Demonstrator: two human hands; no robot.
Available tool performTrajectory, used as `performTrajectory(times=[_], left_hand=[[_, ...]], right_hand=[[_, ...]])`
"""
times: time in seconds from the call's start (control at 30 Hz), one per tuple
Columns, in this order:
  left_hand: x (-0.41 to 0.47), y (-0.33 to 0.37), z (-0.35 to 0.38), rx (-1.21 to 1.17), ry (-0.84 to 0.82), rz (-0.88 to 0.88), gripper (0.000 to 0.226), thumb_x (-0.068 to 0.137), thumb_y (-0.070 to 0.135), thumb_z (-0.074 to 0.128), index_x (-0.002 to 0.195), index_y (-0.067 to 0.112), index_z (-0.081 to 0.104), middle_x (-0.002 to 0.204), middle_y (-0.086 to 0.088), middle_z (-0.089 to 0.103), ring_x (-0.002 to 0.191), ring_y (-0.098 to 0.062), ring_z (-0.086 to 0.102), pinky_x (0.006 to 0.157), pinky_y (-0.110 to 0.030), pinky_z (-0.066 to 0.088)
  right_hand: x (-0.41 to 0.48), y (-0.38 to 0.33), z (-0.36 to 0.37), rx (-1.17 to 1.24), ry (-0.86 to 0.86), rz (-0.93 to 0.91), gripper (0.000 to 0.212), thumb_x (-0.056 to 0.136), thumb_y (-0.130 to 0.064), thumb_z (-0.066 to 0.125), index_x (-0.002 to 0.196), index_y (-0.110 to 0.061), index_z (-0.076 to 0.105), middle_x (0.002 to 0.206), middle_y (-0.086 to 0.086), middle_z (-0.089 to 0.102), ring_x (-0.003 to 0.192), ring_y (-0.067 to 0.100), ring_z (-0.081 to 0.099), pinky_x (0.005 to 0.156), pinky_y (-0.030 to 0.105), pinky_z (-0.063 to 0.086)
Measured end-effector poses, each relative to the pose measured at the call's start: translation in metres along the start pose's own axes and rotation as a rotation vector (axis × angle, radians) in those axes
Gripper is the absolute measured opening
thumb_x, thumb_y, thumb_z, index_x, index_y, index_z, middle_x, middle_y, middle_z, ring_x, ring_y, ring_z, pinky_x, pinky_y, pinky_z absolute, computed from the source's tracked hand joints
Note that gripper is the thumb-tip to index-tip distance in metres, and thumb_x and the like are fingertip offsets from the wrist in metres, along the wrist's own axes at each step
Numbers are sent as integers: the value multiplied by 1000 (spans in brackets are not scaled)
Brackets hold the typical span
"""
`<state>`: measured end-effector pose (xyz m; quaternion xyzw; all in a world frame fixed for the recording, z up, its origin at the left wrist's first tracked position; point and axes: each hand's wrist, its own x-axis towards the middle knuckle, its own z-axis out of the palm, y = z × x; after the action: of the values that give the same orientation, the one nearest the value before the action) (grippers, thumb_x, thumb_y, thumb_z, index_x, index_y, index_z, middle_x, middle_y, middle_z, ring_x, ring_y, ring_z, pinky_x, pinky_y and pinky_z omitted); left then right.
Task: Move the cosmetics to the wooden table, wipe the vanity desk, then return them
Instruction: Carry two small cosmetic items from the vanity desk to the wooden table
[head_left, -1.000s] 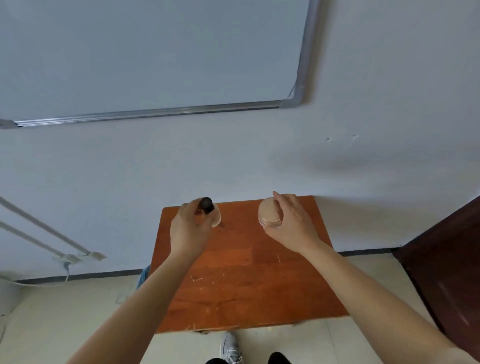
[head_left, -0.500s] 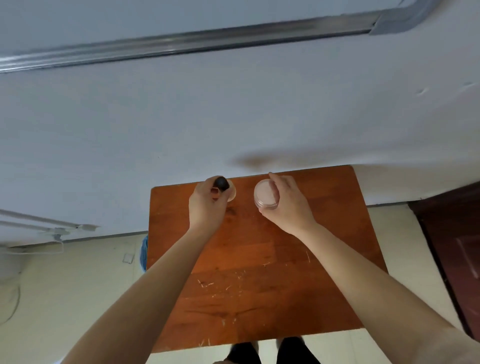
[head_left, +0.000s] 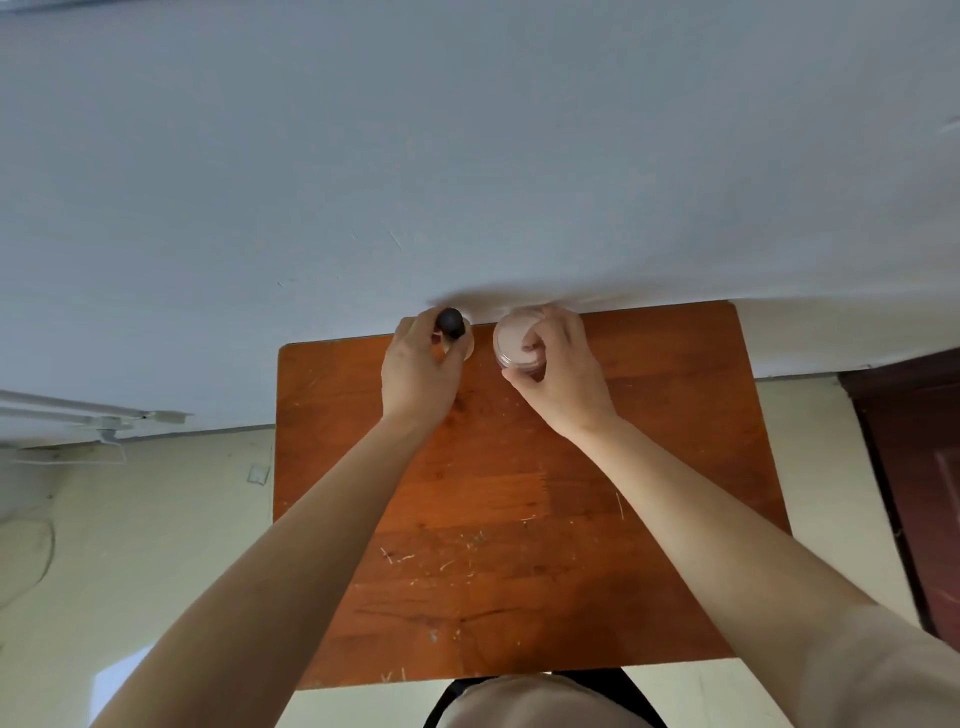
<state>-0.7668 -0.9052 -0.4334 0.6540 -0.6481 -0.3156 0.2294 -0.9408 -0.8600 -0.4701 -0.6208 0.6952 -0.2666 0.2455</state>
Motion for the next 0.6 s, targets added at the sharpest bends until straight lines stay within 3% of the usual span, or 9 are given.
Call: performTrajectory(times=[0.1, 0.2, 0.37, 0.5, 0.6], left_hand=[[-7, 11, -13, 70, -27, 2, 40, 93, 40, 59, 127, 21, 55, 119, 2, 58, 105, -15, 58, 84, -35, 52], [-21, 30, -42, 154, 11, 63, 49, 97, 44, 51, 139, 21, 47, 135, 0, 52, 119, -17, 54, 90, -31, 46], [-47, 72, -101, 297, 164, 318, 53, 97, 49, 35, 137, 18, 49, 142, -7, 49, 129, -27, 46, 104, -48, 41], [-70, 93, -128, 399, 275, 495, 52, 100, 45, 36, 144, 19, 43, 155, -13, 32, 143, -33, 28, 114, -53, 26], [-80, 107, -130, 427, 260, 596, 54, 100, 47, 33, 147, 21, 39, 157, -14, 28, 146, -33, 22, 115, -57, 21]], right_hand=[[-4, -7, -19, -54, 2, -23, 35, 85, -37, 73, 110, -18, 57, 134, 0, 46, 116, 13, 53, 74, 20, 48], [-8, -23, -51, -127, 2, -46, 43, 93, -44, 60, 126, -17, 55, 141, 0, 45, 125, 17, 49, 87, 29, 50], [-9, -59, -118, -188, 147, -144, 39, 99, -44, 48, 127, -18, 57, 142, 3, 46, 131, 20, 45, 98, 41, 50], [-26, -84, -162, -335, 331, -177, 50, 102, -46, 41, 142, -16, 45, 155, 10, 31, 144, 26, 30, 113, 41, 33], [-52, -91, -185, -418, 421, -151, 59, 102, -48, 39, 152, -17, 32, 163, 14, 13, 150, 30, 14, 119, 43, 20]])
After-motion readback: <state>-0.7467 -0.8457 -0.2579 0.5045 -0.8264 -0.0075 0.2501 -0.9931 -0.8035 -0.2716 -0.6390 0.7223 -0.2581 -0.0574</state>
